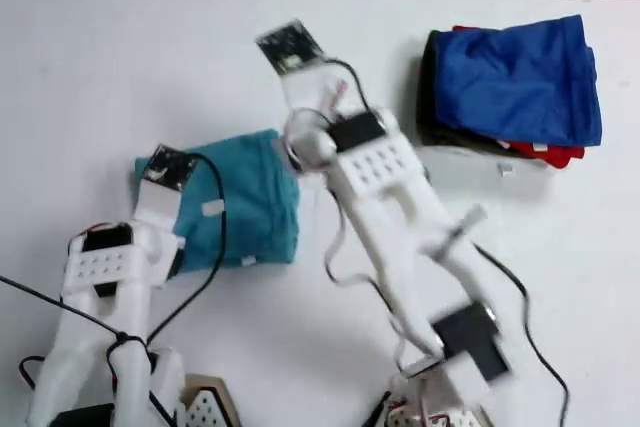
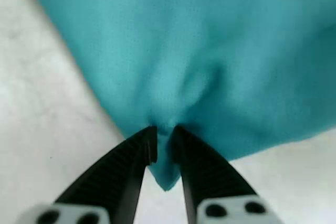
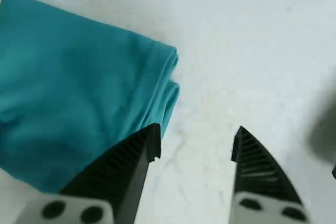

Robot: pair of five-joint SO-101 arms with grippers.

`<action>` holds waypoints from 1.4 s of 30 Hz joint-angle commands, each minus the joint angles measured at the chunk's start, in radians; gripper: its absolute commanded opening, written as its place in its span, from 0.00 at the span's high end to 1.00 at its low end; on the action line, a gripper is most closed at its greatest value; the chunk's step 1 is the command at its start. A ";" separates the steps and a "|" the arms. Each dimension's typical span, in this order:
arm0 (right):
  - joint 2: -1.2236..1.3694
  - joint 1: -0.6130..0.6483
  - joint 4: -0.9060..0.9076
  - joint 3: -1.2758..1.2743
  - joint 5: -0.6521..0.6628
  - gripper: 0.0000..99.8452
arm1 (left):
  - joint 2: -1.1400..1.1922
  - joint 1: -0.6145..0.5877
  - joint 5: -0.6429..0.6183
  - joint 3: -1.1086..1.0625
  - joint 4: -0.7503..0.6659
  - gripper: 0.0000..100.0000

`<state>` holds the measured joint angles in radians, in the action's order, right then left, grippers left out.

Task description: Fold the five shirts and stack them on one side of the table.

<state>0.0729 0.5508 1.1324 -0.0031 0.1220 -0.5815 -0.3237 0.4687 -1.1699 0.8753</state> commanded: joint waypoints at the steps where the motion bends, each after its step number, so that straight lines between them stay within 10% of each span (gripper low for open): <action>1: 0.199 0.047 0.038 0.247 -0.009 0.78 | -0.005 -0.012 -0.006 0.001 -0.011 0.91; 16: 0.766 -0.030 0.291 0.773 -0.011 0.78 | -0.008 -0.014 -0.006 0.004 0.025 0.91; 32: 0.750 -0.036 0.631 1.217 -0.040 0.77 | -0.009 -0.023 -0.052 0.254 0.261 0.91; 42: 0.742 0.084 0.634 1.068 -0.216 0.57 | -0.009 -0.250 -0.127 0.532 0.385 0.91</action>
<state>0.8953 0.5800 1.7446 1.0894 -0.0775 -0.5800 -0.5079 0.3491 -0.7004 1.2513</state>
